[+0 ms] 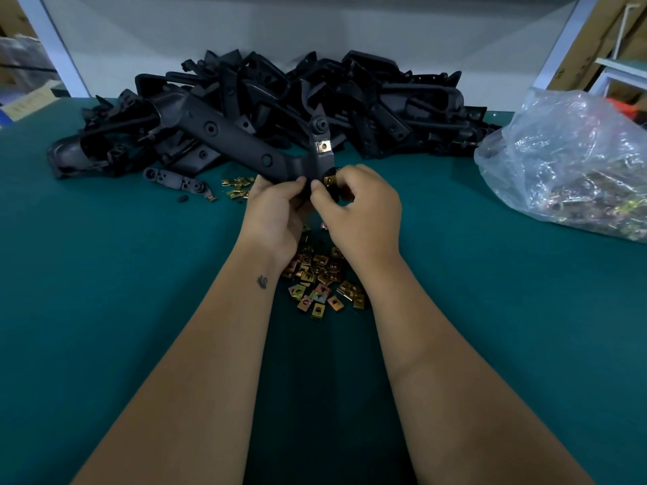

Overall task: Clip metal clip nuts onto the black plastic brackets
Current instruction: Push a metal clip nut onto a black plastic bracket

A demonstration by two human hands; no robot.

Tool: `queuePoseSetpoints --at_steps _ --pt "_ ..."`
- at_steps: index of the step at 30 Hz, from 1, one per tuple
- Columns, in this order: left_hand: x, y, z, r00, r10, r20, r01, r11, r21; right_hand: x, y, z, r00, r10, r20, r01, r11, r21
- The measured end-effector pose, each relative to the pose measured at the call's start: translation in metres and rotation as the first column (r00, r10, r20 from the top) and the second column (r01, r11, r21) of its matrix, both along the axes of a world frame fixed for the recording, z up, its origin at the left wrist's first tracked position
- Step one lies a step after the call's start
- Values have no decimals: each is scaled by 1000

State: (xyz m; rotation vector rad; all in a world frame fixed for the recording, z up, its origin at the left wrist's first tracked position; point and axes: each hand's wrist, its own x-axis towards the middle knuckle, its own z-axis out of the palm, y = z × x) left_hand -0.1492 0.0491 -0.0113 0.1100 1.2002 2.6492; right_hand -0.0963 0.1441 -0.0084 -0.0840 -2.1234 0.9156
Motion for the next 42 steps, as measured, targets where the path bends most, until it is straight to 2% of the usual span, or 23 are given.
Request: queuePoseSetpoints --at_steps 5,10,13,18,21,24,31,36,39,42 --pt "-2 2 -3 999 -8 -31 7 1000 -19 -3 1 -1 1000 -29 -8 29 1000 -3" --pt "-7 3 -3 994 20 110 -30 996 87 -4 -4 -2 1000 -9 28 9 1000 4" --pt "-4 2 -2 995 -35 93 25 995 101 -6 -3 -3 998 -12 55 10 999 41" --pt "0 2 4 990 -91 105 79 990 116 -4 -7 2 998 -66 -14 68 988 136" --pt "4 -2 6 981 -121 154 111 991 72 -2 -11 3 990 -135 -43 141 968 206" --pt "7 -4 9 984 -135 120 131 991 36 -2 -11 1 985 -160 -70 172 957 232" --pt "6 -7 6 992 -113 57 111 993 41 -1 -10 1 997 -76 -34 80 988 136" --pt "6 -5 10 995 -100 25 101 994 -31 1 -12 4 990 -110 -85 116 991 69" --pt "10 -5 11 992 -117 50 113 990 79 3 -18 8 988 -44 -151 54 997 62" --pt "13 -9 12 984 -140 110 115 972 206 3 -25 6 993 11 -120 3 993 117"
